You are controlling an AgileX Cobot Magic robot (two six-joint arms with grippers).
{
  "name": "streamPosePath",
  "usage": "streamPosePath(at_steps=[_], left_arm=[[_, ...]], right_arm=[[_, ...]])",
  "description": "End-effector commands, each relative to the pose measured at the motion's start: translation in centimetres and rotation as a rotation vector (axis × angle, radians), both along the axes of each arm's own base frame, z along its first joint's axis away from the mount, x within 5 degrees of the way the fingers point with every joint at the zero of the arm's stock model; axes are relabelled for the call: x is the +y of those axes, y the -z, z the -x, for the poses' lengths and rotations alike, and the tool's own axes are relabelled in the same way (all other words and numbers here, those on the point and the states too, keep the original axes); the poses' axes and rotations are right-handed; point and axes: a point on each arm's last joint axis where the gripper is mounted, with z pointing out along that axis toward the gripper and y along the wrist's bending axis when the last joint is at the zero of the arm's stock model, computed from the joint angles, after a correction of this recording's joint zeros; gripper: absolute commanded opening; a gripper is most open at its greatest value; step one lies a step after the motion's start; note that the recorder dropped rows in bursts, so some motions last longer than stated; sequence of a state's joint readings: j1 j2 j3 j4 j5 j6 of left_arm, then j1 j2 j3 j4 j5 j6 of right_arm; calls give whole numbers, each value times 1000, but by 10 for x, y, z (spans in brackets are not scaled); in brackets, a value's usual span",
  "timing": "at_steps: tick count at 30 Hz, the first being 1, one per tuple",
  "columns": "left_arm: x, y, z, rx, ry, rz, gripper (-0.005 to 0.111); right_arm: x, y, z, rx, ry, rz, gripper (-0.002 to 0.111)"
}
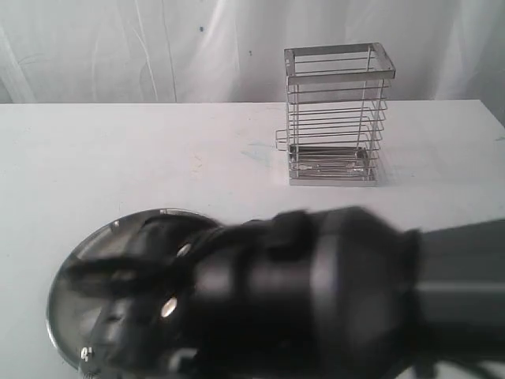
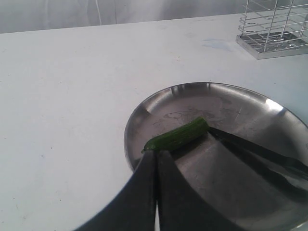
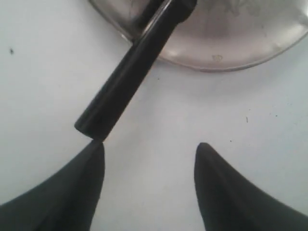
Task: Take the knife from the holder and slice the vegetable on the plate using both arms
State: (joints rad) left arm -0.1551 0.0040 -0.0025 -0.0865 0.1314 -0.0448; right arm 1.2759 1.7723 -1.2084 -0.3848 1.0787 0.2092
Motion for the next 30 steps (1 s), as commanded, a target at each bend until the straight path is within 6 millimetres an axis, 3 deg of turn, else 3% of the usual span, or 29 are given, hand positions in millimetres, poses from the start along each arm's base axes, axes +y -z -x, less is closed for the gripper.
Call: streamPosePath(at_steps=[1,8,16,30], left_arm=[[-1,1,0,0,7,10,0],[-1,1,0,0,7,10,0],[-1,1,0,0,7,10,0],[-1,1,0,0,7,10,0]], right_arm=[[19,16,11,-44,-29,141,53],[40,15,22,-64,-41,96,53],[51,44,20,-63,-45,183,52],[53,65,12,-76,-35,233,51]])
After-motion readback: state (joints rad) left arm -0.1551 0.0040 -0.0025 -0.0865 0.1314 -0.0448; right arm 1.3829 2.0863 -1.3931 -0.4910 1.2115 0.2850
